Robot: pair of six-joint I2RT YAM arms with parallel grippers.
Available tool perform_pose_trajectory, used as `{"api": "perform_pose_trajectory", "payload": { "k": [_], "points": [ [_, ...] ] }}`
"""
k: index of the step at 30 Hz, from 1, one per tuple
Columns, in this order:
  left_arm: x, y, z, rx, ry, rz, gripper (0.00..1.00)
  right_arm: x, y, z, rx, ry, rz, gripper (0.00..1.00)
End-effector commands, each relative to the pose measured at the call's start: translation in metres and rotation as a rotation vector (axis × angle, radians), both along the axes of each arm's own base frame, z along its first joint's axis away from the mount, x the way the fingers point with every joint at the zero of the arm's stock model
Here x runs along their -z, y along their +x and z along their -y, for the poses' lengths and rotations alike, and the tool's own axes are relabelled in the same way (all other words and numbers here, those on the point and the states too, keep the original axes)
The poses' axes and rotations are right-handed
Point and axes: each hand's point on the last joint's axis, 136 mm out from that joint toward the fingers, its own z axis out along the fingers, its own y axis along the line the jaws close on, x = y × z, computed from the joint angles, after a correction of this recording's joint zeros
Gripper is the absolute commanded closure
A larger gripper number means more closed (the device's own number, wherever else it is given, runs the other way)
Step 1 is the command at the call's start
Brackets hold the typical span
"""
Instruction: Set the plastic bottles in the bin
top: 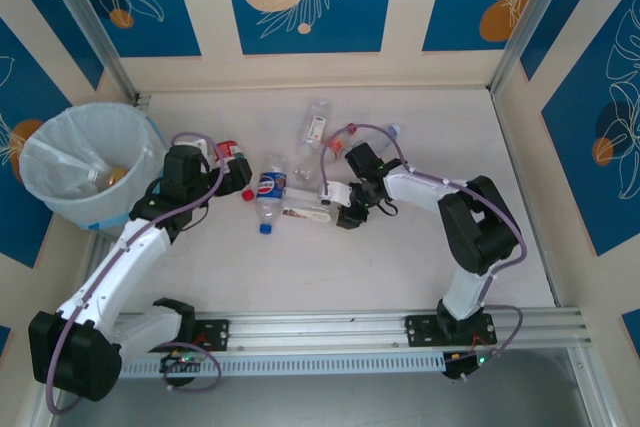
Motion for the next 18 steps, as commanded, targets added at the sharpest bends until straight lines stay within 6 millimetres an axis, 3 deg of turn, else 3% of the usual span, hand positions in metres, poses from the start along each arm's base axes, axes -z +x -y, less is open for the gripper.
{"api": "perform_pose_trajectory", "payload": {
  "k": [1,9,12,18],
  "points": [
    [-0.018,-0.009,0.023,0.075,-0.137,0.004,0.01,-0.028,-0.005,-0.014,0.041,0.139,-0.018,1.0],
    [-0.03,-0.02,0.051,0.142,-0.358,-0.001,0.01,-0.066,0.001,-0.038,0.272,0.25,0.018,1.0],
    [-0.037,-0.018,0.062,0.172,-0.397,0.038,0.01,-0.065,-0.004,-0.05,0.294,0.241,0.033,1.0],
    [-0.029,-0.012,0.076,0.184,-0.389,0.028,0.01,-0.071,0.0,-0.075,0.356,0.266,0.097,1.0]
  ]
}}
